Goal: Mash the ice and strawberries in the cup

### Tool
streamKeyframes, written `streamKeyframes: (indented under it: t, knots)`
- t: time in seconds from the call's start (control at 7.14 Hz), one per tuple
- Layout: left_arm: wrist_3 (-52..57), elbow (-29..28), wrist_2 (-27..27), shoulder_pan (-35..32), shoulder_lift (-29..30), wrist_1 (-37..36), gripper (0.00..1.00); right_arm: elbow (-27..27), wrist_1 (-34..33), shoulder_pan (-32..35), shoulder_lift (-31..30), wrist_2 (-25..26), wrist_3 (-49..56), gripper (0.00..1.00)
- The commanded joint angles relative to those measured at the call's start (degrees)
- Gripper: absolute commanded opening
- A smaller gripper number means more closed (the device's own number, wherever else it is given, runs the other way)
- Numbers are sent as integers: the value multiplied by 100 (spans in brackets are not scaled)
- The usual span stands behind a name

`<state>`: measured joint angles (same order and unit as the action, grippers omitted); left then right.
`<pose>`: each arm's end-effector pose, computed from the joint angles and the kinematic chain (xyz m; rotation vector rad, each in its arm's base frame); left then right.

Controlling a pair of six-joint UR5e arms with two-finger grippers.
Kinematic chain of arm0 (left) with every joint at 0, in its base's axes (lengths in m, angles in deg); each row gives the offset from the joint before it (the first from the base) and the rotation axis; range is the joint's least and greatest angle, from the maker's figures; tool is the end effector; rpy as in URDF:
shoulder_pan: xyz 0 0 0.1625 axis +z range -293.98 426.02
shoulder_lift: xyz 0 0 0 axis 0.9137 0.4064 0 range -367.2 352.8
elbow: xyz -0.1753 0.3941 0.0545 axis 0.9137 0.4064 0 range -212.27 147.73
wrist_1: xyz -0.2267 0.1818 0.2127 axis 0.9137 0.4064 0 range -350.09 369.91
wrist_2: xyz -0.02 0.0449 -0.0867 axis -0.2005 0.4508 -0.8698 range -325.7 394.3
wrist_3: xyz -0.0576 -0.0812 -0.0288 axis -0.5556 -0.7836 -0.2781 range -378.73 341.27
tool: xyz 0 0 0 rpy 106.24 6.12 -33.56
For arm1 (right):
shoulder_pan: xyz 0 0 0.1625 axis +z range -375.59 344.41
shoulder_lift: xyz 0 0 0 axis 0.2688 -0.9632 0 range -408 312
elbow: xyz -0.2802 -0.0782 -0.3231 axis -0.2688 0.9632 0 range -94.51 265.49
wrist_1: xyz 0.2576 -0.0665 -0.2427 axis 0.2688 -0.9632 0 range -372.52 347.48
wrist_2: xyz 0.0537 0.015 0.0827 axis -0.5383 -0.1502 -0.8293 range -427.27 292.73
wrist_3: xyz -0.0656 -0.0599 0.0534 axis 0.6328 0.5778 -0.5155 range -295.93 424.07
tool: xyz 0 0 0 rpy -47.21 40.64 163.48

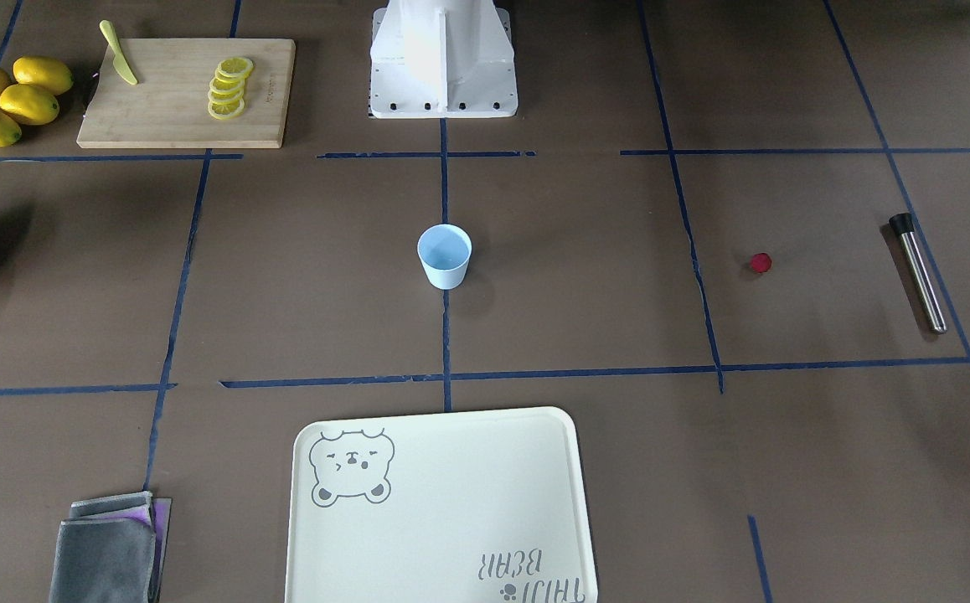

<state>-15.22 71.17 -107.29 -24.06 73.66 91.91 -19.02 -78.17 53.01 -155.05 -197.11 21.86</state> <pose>-0.0526 -0.3598 0.6373 -0.0318 0.9016 0.0268 -0.0577 -0.3306 0.6298 -0.0514 -0.7772 0.2123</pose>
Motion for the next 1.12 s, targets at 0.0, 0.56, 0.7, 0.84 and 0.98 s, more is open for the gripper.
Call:
streamKeyframes:
  t: [0.0,0.56,0.7,0.84,0.98]
  knots:
    - [0,9,0,8,0,0,100,-639,-19,-31,16,-66,-476,0]
    - [-9,9,0,9,9,0,100,-1151,-36,-1600,1830,-50,-3875,0]
    - [-9,9,0,9,18,0,100,-1072,-106,-2117,2602,72,-4805,1]
    - [-9,0,0,26,26,0,100,-897,-489,-2610,3419,448,-5388,1]
    - [-17,0,0,35,35,35,100,-426,-885,-3076,4384,982,-5786,1]
